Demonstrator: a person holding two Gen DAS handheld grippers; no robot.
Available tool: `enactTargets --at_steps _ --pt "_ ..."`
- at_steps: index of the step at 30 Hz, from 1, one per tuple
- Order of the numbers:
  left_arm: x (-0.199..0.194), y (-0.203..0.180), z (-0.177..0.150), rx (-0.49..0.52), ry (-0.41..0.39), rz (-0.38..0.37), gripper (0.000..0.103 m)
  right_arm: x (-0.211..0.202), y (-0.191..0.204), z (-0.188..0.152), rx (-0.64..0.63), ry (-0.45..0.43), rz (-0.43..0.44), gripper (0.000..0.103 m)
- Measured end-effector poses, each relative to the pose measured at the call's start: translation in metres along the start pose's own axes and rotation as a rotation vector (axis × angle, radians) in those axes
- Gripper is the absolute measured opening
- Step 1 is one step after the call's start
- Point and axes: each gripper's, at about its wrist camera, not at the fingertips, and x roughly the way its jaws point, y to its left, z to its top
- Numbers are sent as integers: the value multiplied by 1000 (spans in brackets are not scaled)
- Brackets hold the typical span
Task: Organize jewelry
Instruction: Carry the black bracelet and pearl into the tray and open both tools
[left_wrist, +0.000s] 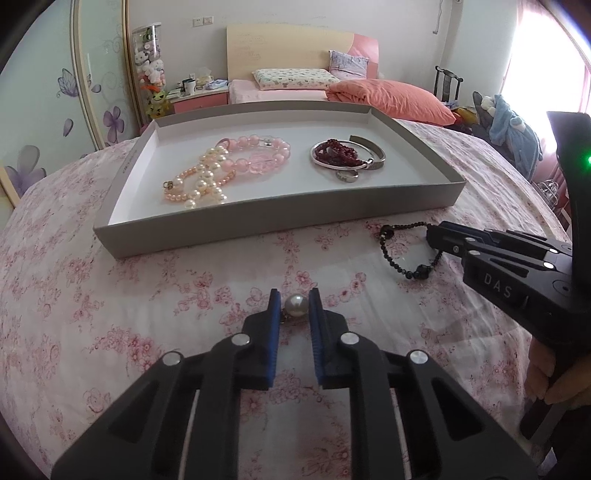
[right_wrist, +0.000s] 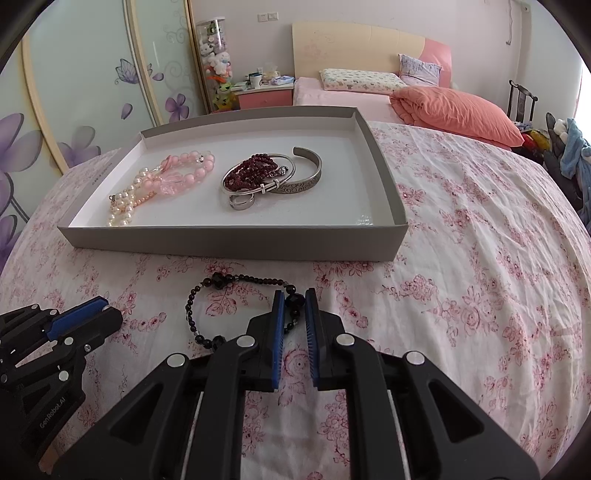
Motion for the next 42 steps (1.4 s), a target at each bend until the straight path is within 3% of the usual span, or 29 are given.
enactTargets --at_steps 12,21,30,42 --pt "-15 52 -6 -105 -9 73 16 -19 12 -7 2 -36 65 12" --pt "-26 69 -11 -154 -32 90 16 -42 22 -6 -1 -97 113 12" --pt "-49 75 -5 -185 -123 94 16 -70 26 1 -7 -204 138 12" --pt "-82 65 5 -149 -266 112 16 -90 28 8 -4 -280 168 12"
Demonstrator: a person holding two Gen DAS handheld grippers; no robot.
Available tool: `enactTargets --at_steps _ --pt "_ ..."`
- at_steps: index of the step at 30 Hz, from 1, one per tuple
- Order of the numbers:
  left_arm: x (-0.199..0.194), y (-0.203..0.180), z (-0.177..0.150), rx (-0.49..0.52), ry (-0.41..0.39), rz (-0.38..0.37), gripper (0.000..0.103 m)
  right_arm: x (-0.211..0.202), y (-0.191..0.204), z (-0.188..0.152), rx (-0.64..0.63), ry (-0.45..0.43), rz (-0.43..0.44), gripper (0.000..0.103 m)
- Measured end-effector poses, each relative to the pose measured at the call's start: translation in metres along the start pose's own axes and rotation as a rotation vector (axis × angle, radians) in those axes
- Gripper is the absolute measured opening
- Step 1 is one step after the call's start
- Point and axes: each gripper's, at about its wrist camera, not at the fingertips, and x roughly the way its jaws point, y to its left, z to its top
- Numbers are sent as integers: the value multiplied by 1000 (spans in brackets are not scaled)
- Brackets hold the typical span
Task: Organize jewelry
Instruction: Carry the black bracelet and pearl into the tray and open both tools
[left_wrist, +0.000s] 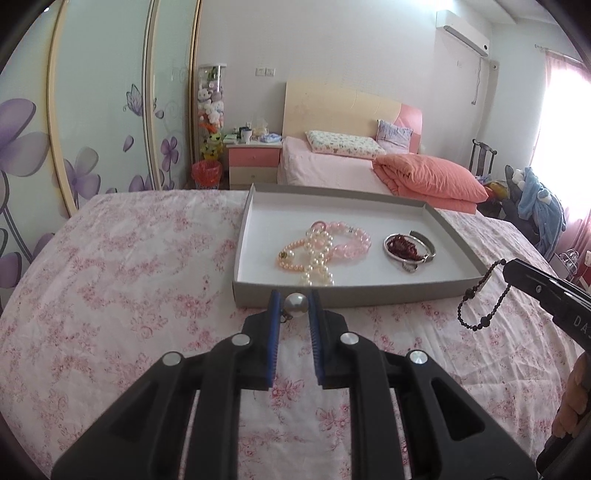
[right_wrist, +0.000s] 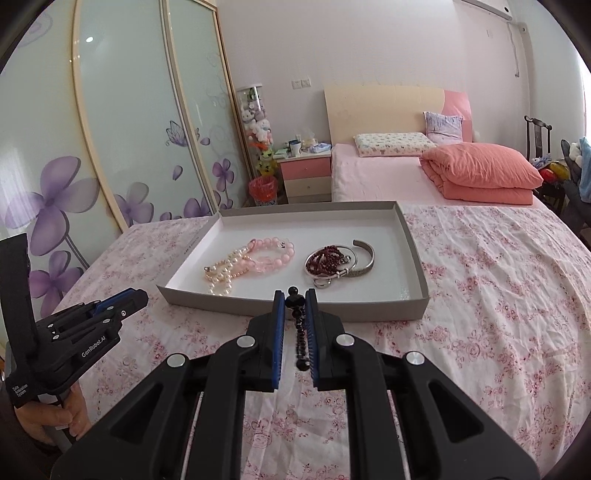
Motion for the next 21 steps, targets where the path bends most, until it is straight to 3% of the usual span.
enactTargets --at_steps 11,21 --pt "-19 -13 17 37 -95 -14 16 -12 2 16 -7 -77 -6 12" --pt "-3 -23 43 51 -126 -27 16 2 -1 44 -13 -142 -23 12"
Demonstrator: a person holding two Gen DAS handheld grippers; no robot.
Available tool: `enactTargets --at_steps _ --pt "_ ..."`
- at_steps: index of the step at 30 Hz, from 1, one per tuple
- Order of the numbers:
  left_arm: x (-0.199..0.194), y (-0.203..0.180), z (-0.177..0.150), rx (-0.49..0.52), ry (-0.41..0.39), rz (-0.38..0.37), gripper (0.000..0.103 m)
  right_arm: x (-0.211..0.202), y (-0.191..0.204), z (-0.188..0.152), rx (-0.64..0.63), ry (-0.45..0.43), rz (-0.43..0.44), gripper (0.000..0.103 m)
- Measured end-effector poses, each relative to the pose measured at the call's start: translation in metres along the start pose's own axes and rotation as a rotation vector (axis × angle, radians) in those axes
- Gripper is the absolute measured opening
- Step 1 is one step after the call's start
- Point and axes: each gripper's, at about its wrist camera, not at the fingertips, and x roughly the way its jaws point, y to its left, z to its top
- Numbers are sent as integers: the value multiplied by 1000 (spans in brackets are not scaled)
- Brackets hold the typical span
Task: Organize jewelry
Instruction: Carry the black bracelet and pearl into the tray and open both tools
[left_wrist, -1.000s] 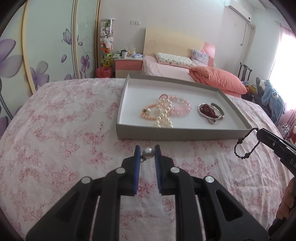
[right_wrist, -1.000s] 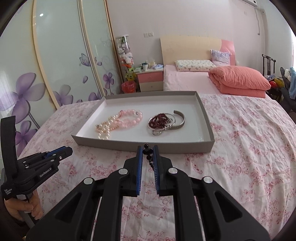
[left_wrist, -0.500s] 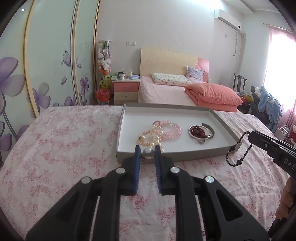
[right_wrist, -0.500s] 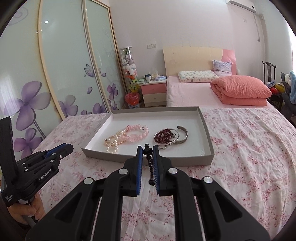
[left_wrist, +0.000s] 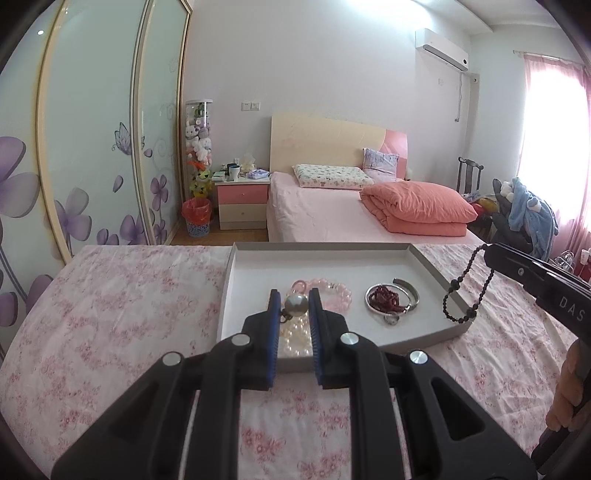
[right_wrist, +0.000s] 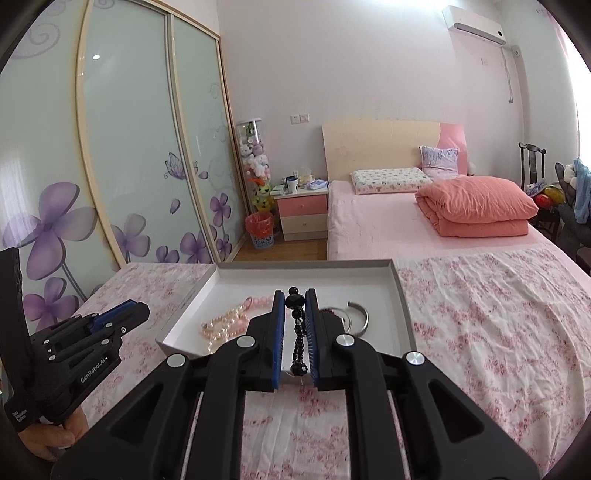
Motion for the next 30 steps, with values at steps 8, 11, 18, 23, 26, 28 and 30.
enactTargets --at_steps 8,11,18,23,26,28,30 --pt "33 -3 12 -6 5 -10 16 35 -9 6 26 9 -26 12" --pt "48 -5 15 -6 17 -11 16 48 -13 7 41 22 -29 12" --pt "76 -8 18 -17 46 -21 16 72 -19 5 72 61 -26 12" --pt "88 -14 17 -4 60 -22 16 84 -19 3 75 84 -29 12" --pt "94 -15 15 -4 71 -22 16 91 -18 1 75 99 -34 12" --pt "97 -15 14 -3 77 -23 16 94 -19 0 71 112 -37 13" --pt "98 -15 13 -1 80 -24 16 95 -20 -2 72 116 -41 18"
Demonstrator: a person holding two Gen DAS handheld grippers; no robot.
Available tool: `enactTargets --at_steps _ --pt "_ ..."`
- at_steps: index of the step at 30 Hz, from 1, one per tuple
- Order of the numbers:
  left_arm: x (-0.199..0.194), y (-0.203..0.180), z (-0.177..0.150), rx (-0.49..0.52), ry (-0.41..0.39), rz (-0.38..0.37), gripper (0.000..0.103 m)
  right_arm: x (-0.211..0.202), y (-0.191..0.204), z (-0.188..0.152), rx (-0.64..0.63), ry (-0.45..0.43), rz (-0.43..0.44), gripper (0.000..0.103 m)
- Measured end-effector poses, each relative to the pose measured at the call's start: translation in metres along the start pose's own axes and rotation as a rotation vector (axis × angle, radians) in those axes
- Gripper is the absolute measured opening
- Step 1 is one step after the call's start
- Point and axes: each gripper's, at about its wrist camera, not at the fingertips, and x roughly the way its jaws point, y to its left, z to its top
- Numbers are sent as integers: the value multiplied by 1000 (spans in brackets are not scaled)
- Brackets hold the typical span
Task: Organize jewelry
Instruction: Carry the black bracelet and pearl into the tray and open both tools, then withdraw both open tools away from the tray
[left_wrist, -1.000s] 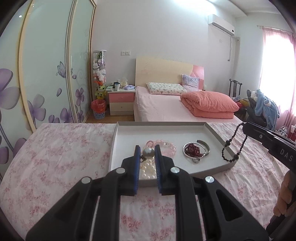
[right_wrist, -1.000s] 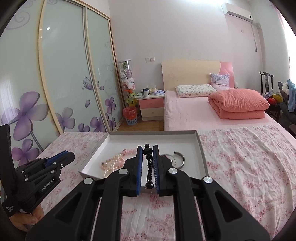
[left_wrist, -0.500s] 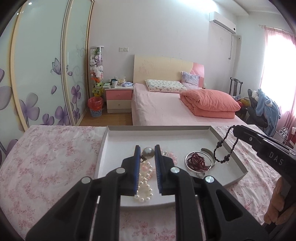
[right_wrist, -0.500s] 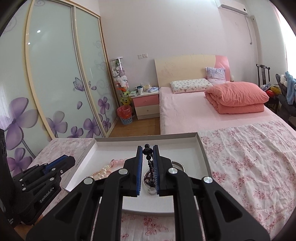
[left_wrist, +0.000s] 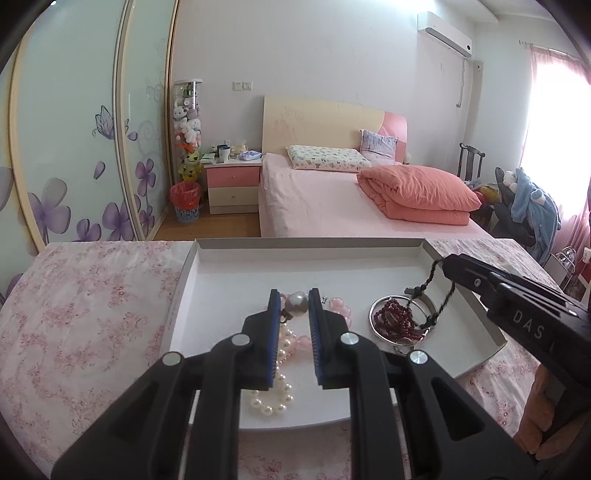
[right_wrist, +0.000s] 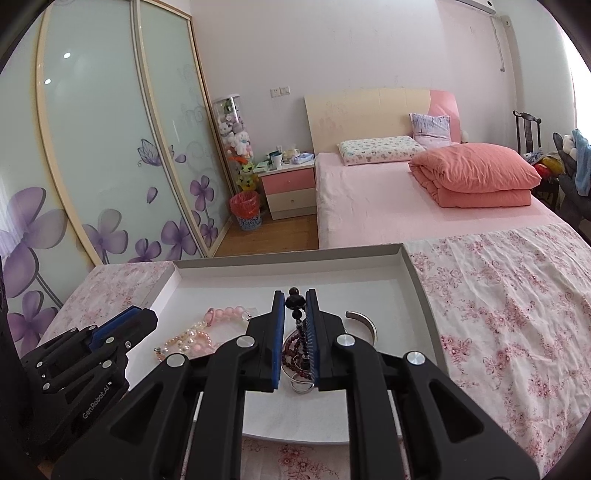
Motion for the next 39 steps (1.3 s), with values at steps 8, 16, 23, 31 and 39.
enactTargets --at_steps 8,16,23,31,39 --pt "8 -4 1 -5 8 -4 16 -3 -11 -6 20 2 -27 36" --pt "6 6 3 -40 -6 -15 40 -9 -16 -10 15 11 -40 36" --pt "-11 34 4 -113 -11 -1 44 -19 -15 -16 17 11 -32 37" --pt "-49 52 -8 -126 -33 26 53 -44 -2 -27 8 6 -2 48" --pt "-91 57 -33 -96 -42 24 63 -75 9 -44 7 5 36 64"
